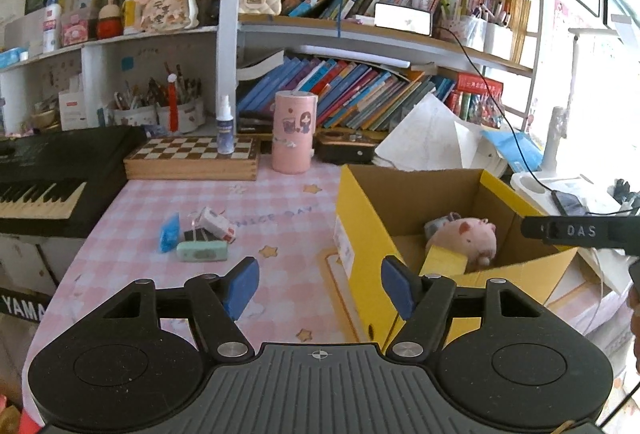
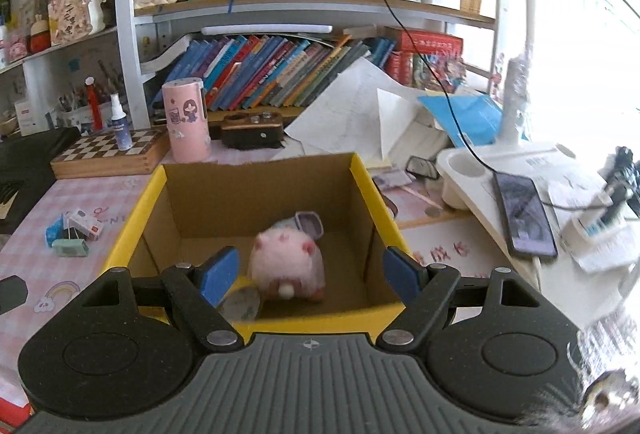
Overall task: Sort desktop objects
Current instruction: 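Withdraw both tools from the yellow box back over the table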
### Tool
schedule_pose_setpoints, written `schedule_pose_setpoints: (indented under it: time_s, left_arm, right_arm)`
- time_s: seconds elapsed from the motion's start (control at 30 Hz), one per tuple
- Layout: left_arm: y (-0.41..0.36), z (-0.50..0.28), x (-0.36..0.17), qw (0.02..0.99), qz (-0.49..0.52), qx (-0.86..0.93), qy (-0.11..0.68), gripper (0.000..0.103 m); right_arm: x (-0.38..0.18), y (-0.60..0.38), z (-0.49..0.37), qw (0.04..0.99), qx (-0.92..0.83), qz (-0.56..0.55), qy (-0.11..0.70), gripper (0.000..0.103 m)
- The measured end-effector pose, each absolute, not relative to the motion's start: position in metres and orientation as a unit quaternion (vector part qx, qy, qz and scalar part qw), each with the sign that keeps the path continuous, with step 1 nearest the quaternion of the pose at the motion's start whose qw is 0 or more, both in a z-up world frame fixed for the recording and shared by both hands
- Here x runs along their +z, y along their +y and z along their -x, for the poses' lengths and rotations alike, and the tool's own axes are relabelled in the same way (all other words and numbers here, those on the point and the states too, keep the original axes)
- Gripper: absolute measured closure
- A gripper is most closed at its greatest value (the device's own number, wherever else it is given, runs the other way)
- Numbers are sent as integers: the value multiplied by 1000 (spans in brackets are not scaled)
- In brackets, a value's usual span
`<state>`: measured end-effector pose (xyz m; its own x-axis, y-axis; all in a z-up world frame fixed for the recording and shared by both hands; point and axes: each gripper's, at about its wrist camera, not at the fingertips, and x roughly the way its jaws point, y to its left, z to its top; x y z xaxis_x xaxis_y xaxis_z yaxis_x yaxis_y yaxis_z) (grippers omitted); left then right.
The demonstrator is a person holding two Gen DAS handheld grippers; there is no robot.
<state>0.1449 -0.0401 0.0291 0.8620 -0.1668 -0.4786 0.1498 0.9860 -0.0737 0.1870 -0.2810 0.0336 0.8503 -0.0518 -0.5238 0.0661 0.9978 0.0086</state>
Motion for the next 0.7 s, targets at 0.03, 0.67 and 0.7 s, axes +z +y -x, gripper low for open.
schedule_pose_setpoints:
  time_s: [0.03, 0.67, 0.7]
  left_arm:
    - [-38, -142, 28, 965, 17, -80, 251, 34]
    - [-1, -83, 3, 950, -7, -46, 308, 34]
    - [0, -81, 1, 949, -8, -46, 312, 34]
  right_arm:
    - [32, -279, -182, 962, -35, -15, 272, 26]
    - [-10, -224, -96, 942, -31, -14, 335, 28]
    - [-13, -222, -94, 940, -32, -14, 340, 28]
